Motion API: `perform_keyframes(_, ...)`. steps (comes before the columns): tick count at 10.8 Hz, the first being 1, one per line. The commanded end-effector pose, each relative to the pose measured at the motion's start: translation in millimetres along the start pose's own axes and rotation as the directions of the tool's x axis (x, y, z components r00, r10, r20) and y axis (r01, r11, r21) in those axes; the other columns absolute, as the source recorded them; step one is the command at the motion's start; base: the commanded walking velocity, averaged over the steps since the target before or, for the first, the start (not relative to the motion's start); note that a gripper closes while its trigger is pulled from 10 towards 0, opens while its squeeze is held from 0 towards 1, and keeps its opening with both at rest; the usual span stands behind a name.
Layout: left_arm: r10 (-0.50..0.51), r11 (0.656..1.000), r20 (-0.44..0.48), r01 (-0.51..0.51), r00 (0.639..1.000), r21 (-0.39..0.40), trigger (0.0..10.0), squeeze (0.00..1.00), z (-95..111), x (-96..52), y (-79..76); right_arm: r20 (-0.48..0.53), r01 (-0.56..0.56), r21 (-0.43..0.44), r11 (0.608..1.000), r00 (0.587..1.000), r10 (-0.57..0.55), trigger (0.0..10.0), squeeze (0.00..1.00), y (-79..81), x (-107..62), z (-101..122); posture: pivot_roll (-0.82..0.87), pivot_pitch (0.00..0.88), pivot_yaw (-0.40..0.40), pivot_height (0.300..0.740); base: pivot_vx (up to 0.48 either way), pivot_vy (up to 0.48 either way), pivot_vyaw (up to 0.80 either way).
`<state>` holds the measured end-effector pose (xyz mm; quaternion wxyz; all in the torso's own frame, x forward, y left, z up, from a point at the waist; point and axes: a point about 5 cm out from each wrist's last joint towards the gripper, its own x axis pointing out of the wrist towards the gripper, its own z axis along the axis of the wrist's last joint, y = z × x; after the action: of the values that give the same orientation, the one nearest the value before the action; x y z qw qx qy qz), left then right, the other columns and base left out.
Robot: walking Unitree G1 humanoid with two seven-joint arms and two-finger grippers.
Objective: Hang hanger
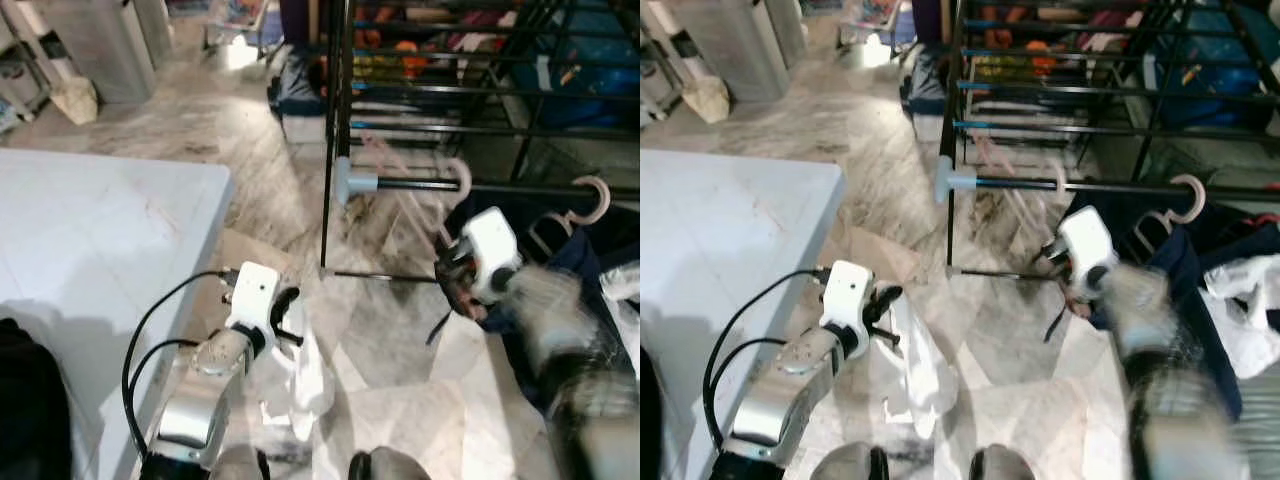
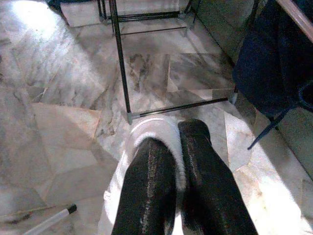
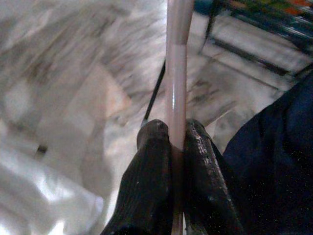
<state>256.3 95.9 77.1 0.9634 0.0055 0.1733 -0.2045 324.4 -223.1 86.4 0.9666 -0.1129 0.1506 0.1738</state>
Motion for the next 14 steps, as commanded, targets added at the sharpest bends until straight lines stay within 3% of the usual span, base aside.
perform_keyframes(1, 0.015, 1.0, 0.041, -0.016, 0.999, 0.013, 10.0, 0.0, 7, 0.3, 2.5, 0.075, 0.076, 0.049, 0.996, 0.994, -0.08, 0.0, 0.0, 2.8, -5.1, 10, -0.05, 0.034, -0.012, 0.74, 0.0, 0.0, 0.0)
perform_keyframes(2, 0.018, 1.0, 0.04, -0.018, 0.999, 0.013, 10.0, 0.0, 6, 0.1, 3.7, 0.118, 0.158, 0.092, 0.983, 0.979, -0.169, 0.0, 0.0, 24.1, -18.0, 4, -0.05, 0.03, -0.009, 0.74, 0.0, 0.0, 0.0)
perform_keyframes(3, 0.006, 1.0, 0.044, -0.007, 0.999, 0.023, 10.0, 0.0, 6, 0.7, 1.5, 0.132, 0.248, 0.157, 0.956, 0.954, -0.27, 1.2, 0.0, 40.7, -31.9, -4, -0.05, 0.03, -0.006, 0.74, 0.0, 0.0, 0.0)
perform_keyframes(4, -0.003, 0.999, 0.052, 0.001, 0.999, 0.032, 10.0, 0.0, 7, 1.0, 0.2, 0.102, 0.251, 0.191, 0.949, 0.956, -0.274, 10.0, 0.0, 52.5, -37.9, -10, -0.05, 0.029, -0.001, 0.74, 0.0, 0.0, 0.0)
perform_keyframes(8, -0.023, 0.998, 0.074, 0.018, 0.997, 0.061, 10.0, 0.0, 13, 8.3, -0.8, -0.021, 0.31, 0.312, 0.898, 0.947, -0.319, 10.0, 0.0, 58.5, -39.2, -19, -0.05, 0.008, 0.011, 0.74, 0.0, 0.0, 0.0)
perform_keyframes(14, -0.02, 0.998, 0.078, 0.015, 0.997, 0.068, 10.0, 0.0, 13, 9.3, 0.8, -0.128, 0.338, 0.372, 0.864, 0.941, -0.313, 10.0, 0.0, 59.2, -34.6, -24, -0.05, 0.004, 0.011, 0.74, 0.0, 0.0, 0.0)
